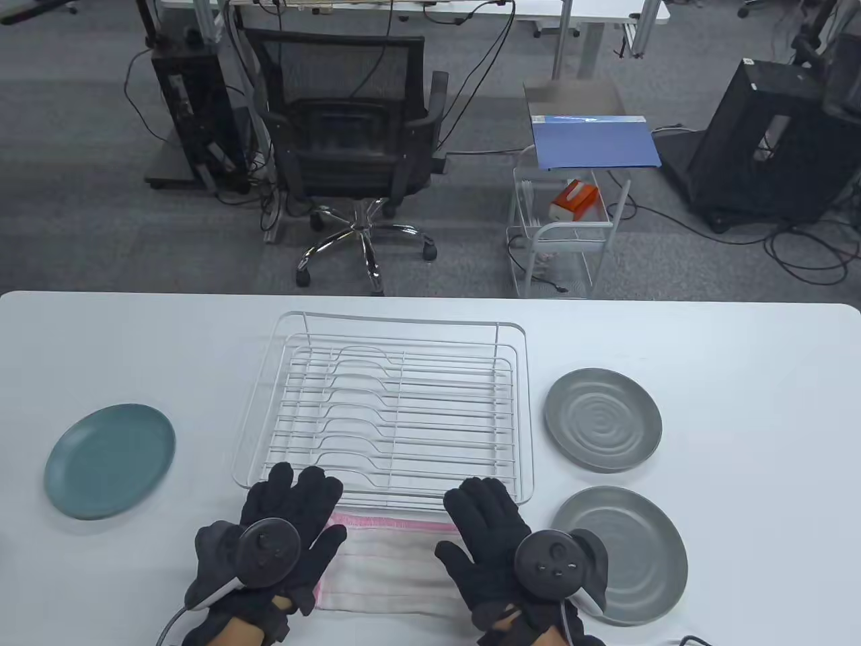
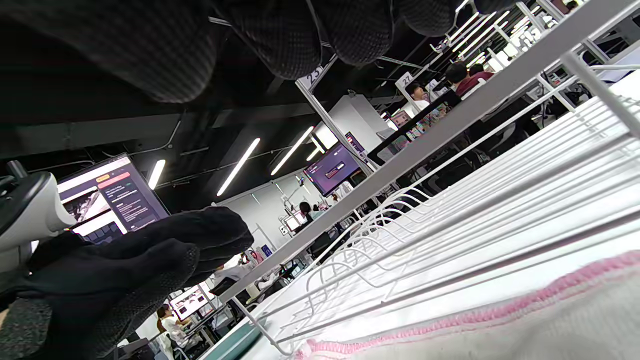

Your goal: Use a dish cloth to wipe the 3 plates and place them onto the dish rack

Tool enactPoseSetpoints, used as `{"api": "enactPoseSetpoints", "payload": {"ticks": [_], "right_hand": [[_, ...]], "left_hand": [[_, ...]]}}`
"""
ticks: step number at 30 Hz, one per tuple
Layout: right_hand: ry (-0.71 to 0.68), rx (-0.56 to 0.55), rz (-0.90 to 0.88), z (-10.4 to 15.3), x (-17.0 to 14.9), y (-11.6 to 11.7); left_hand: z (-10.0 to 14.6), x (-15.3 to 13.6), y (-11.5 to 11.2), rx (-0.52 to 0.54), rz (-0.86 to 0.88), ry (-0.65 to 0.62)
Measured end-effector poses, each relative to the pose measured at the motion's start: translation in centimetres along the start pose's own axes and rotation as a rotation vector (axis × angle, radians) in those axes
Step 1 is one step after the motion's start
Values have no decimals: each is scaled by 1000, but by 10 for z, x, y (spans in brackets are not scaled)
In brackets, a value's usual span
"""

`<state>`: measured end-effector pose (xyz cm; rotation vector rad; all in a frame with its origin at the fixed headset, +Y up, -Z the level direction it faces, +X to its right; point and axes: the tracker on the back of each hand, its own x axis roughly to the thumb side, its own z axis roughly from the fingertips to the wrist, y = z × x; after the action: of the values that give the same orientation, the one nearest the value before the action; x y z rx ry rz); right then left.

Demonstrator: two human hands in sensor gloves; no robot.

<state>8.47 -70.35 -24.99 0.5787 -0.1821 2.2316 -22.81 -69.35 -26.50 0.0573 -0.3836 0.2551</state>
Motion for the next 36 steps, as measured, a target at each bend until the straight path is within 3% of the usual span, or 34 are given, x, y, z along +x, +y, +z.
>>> {"api": "enactPoseSetpoints", "payload": {"ticks": [5,13,25,29,36], "right_hand": [[15,50,-14,-2,-2,6],[-15,38,2,-4,1,10],[-91,117,123,-7,16,38],[-99,220,196,-12,17,62],[-2,541,341,-18,1,110]], "left_hand": [[0,1,-1,-1,10,-8],[-1,0,0,8,24,-9],[-1,0,0,-2,42,-13],[-2,-1,-1,-13,51,-6],[-2,-6,-1,-16,72,5]]}}
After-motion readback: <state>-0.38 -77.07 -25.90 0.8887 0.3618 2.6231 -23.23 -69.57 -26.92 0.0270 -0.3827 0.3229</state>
